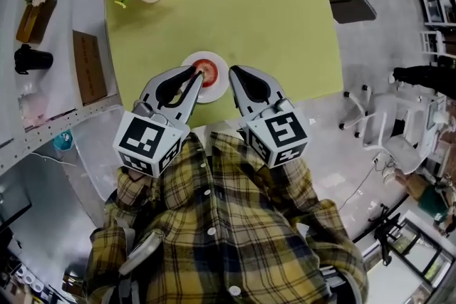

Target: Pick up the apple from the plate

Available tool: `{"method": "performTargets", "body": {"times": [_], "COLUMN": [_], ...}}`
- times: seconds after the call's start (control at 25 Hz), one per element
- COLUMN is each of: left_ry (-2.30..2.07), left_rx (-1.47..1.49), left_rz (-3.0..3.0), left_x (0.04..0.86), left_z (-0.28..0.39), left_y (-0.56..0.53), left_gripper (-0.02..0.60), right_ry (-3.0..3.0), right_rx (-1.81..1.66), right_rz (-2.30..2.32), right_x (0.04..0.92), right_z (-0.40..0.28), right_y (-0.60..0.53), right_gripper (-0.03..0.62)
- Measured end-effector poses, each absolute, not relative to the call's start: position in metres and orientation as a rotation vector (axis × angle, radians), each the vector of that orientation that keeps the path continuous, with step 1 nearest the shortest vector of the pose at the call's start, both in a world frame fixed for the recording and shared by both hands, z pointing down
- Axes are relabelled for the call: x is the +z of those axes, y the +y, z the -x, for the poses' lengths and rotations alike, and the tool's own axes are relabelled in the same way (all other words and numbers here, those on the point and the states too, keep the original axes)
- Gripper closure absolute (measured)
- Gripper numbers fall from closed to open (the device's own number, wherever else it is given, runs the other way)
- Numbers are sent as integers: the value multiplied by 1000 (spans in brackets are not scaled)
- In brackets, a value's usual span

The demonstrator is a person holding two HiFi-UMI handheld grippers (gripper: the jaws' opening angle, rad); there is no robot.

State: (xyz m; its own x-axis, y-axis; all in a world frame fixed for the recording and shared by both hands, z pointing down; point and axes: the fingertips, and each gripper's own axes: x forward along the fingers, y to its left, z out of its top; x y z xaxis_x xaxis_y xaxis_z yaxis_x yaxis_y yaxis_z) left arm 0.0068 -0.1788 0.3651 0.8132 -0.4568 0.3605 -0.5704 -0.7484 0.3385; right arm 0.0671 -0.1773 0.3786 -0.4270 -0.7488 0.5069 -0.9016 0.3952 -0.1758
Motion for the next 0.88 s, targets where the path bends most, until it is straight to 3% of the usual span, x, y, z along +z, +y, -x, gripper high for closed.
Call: {"method": "performTargets", "body": {"times": [0.44,0.88], "left_ry": [-701,-691], "left_rx": [430,508], "left_rz": [-2533,-2490], "left_x": [398,443], "left_z": [-13,-20], "left_y": [-176,-179], "left_gripper": [393,284], "right_ry": [-2270,-2254], "right_rx": [695,761], "right_rz": [-1426,-1436], "right_x": [409,434], "right_z": [-83,-95], "right_y": [-178,-181], "right_gripper": [597,597]}}
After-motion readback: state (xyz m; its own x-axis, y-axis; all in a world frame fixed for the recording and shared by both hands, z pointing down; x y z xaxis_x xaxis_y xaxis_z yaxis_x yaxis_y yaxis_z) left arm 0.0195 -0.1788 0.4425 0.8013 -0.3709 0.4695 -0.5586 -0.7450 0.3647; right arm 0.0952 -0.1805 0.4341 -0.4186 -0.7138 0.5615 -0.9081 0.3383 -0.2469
